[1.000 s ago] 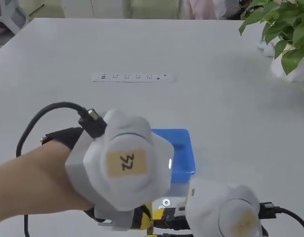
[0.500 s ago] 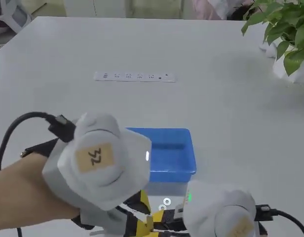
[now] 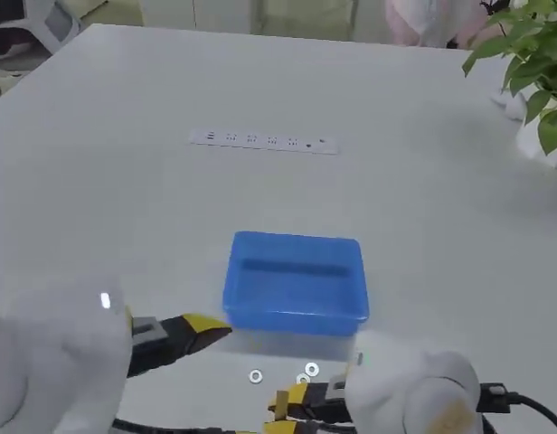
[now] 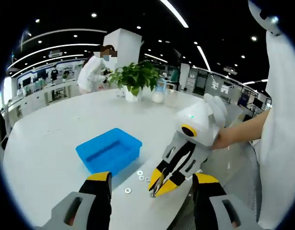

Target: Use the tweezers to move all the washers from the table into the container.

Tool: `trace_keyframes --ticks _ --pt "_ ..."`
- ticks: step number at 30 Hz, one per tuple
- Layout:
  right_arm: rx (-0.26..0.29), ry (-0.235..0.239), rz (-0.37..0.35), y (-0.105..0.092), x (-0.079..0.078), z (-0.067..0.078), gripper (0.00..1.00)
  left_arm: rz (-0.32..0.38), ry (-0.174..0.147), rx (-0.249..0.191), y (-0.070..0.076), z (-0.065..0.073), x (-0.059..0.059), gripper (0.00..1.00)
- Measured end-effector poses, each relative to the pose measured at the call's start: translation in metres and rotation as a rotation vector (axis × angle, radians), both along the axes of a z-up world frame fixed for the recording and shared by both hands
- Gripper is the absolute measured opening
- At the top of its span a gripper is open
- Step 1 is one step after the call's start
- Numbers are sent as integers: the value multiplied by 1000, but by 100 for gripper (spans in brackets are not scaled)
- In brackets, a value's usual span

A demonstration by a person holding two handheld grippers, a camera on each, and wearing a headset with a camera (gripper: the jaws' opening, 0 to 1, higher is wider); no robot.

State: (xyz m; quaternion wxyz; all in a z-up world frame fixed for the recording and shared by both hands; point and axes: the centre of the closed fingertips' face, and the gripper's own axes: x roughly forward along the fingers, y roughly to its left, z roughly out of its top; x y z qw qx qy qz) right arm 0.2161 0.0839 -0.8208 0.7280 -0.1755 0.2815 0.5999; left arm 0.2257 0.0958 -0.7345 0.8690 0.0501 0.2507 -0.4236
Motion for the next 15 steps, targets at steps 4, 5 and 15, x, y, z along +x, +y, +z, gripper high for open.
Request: trace_keyframes --ticks 4,5,15 --pt "7 7 -19 0 1 0 5 164 -65 -20 16 1 5 87" --pt "8 10 -20 1 1 0 5 189 -73 -36 17 2 5 91" --pt "29 54 -94 -1 7 1 4 423 -233 -40 44 3 12 99"
